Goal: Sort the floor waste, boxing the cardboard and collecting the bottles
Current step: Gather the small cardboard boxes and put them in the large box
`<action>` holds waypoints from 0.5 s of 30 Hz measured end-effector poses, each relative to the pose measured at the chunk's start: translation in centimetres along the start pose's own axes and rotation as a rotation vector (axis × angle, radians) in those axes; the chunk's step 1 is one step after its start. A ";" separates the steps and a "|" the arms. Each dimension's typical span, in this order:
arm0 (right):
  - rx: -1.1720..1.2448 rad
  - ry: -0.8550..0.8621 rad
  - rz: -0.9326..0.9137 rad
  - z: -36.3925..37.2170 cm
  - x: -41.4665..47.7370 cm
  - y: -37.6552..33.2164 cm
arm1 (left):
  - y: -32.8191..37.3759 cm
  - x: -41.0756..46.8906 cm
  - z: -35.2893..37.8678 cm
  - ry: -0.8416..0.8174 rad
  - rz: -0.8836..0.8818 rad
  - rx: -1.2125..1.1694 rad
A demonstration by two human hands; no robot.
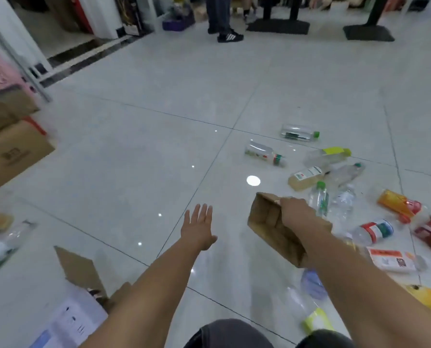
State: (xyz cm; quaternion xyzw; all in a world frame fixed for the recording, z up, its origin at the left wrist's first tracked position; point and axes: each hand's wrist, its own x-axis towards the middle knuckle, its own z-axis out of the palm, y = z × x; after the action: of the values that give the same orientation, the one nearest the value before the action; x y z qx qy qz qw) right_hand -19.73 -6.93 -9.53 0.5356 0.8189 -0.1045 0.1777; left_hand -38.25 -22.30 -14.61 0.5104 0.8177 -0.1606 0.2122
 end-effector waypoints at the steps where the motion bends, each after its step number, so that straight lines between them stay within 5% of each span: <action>1: 0.036 0.022 -0.070 0.3 0.2 -2.1 | -1.5 -0.5 0.1 0.006 -0.042 -0.026; 8: 0.261 -0.028 -0.370 4.6 -1.8 -15.0 | -10.4 -7.3 4.6 -0.012 -0.375 -0.195; 15: 0.362 -0.146 -0.530 10.3 -5.0 -20.2 | -12.6 -13.2 10.5 -0.025 -0.595 -0.249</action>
State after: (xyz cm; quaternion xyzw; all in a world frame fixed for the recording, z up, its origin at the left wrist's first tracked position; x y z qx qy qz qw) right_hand -34.49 -23.03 -17.33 0.3176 0.8831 -0.3291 0.1045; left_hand -42.61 -42.88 -16.32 0.2169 0.9418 -0.1206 0.2268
